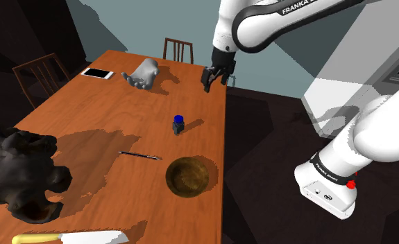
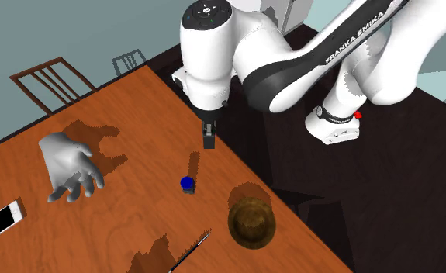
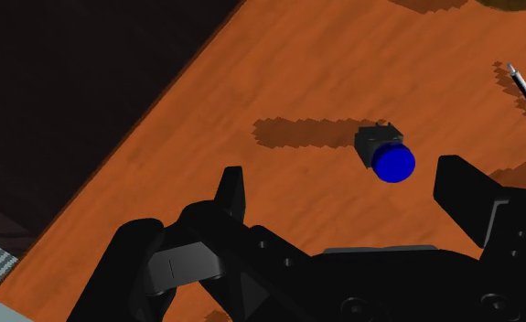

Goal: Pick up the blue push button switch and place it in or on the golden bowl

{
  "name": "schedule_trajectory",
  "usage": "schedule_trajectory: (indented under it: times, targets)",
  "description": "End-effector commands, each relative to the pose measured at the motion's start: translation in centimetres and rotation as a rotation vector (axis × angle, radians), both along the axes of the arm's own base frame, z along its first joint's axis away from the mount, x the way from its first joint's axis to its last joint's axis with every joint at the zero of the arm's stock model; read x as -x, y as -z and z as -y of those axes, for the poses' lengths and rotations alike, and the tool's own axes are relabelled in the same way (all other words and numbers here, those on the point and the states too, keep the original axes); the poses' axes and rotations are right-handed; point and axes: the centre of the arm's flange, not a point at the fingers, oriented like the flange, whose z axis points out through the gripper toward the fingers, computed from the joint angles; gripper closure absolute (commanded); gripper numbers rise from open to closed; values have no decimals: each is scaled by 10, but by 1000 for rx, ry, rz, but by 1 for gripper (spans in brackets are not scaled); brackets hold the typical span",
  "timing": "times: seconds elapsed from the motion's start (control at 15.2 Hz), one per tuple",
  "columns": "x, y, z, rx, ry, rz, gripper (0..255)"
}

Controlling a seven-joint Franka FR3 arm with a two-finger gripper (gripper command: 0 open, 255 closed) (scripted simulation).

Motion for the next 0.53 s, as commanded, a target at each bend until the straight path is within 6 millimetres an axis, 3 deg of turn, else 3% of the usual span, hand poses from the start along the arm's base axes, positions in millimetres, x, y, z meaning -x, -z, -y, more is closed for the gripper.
schedule_trajectory:
  times: [0.0,0.46]
  targets:
    - [-12,20,-10,-5,3,-2,0]
    - [-58,91,-47,-22,12,-11,0]
